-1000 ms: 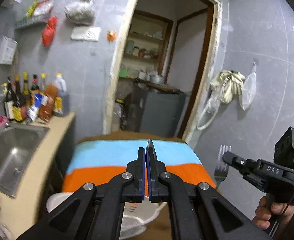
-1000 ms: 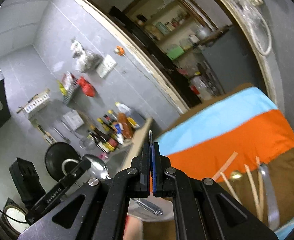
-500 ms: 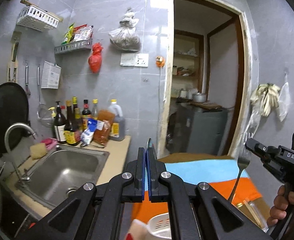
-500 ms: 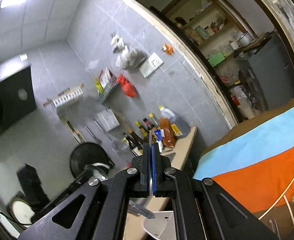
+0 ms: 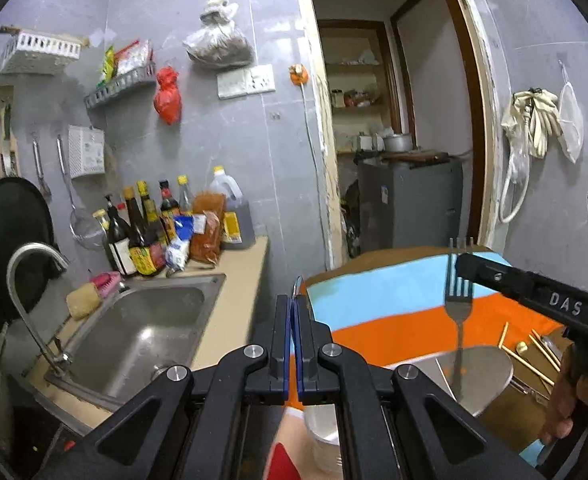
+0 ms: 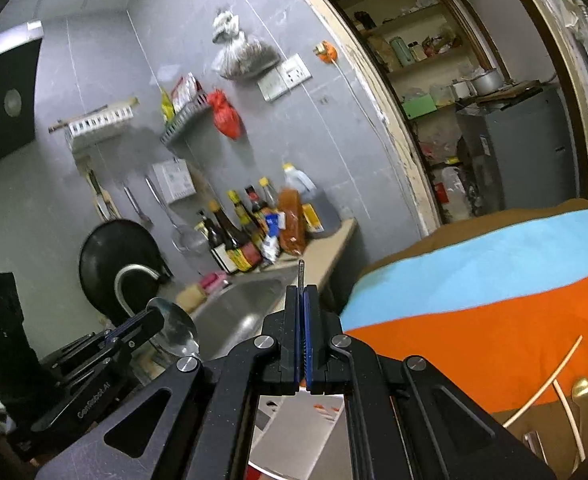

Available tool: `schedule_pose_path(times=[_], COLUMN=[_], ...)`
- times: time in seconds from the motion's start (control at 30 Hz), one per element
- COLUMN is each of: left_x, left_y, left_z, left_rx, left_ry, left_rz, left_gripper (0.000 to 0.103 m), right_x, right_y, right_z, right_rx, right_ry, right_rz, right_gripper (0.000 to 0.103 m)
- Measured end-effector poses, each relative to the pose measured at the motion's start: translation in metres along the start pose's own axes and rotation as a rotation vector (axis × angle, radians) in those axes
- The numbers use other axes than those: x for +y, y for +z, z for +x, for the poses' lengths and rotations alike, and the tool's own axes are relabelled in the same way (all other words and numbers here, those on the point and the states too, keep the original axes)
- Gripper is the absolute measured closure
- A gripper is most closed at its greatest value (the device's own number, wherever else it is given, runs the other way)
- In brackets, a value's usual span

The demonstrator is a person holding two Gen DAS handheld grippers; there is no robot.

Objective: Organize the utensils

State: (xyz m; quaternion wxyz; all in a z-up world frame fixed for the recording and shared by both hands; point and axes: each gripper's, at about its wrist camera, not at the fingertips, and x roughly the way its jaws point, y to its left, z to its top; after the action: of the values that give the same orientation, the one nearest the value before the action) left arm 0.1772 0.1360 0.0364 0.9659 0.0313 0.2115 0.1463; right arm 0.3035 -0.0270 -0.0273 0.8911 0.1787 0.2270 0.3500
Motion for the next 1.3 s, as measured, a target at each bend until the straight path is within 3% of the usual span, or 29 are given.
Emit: schedule_pose_path(times=[0.2,0.37,0.43,0.57,0.63,0.7,0.73,0.8,0.93,1.0,1.2,1.3], left_x=[-0.003,0.001,0.003,0.010,0.011,0.013,0.014,0.017,0.010,0.006,-0.015,-0.027], left_y=[-0.012,-0.019,-0.022,-0.026,-0.025,-0.025,-0.025,-0.023,-0.018,-0.014,-0.005,-0.002], left_z=[0.011,0.016,0.017,0.020,0.019,0.018,0.015,0.012,0.006,0.001,-0.019,-0.027], left_rx=[0.053,0.105,0.124,0.149,0.147,0.139,0.125,0.103,0.087,0.066,-0.026,-0.058], left_ry=[-0.059,-0.165,-0.202,-0.249,-0.271,-0.286,-0.293,-0.308,-0.311,-0.314,-0.303,-0.296], left_rz=[-0.043,-0.099,-0.126,-0.190,-0.206,-0.229,-0.252,-0.281,-0.264,-0.258,-0.251,-0.238], left_gripper=[0.099,0.096,0.096,0.094,0.086,0.058,0.052,0.047,0.043,0.030,0.009,0.003], right_x=[-0.006,-0.011,-0.011,-0.010,-0.009,-0.008,-0.008,-0.006,-0.003,-0.001,-0.001,-0.003], right_y=[-0.008,-0.012,-0.012,-0.010,-0.009,-0.008,-0.007,-0.004,0.004,0.009,0.025,0.029], right_z=[-0.003,-0.006,-0.009,-0.017,-0.022,-0.028,-0.032,-0.042,-0.066,-0.081,-0.126,-0.148], right_rx=[0.032,0.039,0.033,0.018,0.010,0.003,-0.003,-0.026,-0.071,-0.101,-0.181,-0.202], right_ry=[-0.005,-0.019,-0.023,-0.026,-0.030,-0.046,-0.055,-0.076,-0.137,-0.174,-0.316,-0.392], right_rz=[0.015,0.047,0.045,0.052,0.049,0.040,0.034,0.017,-0.023,-0.046,-0.107,-0.143], right_gripper=[0.101,0.097,0.093,0.076,0.076,0.072,0.069,0.058,0.046,0.030,0.012,0.008])
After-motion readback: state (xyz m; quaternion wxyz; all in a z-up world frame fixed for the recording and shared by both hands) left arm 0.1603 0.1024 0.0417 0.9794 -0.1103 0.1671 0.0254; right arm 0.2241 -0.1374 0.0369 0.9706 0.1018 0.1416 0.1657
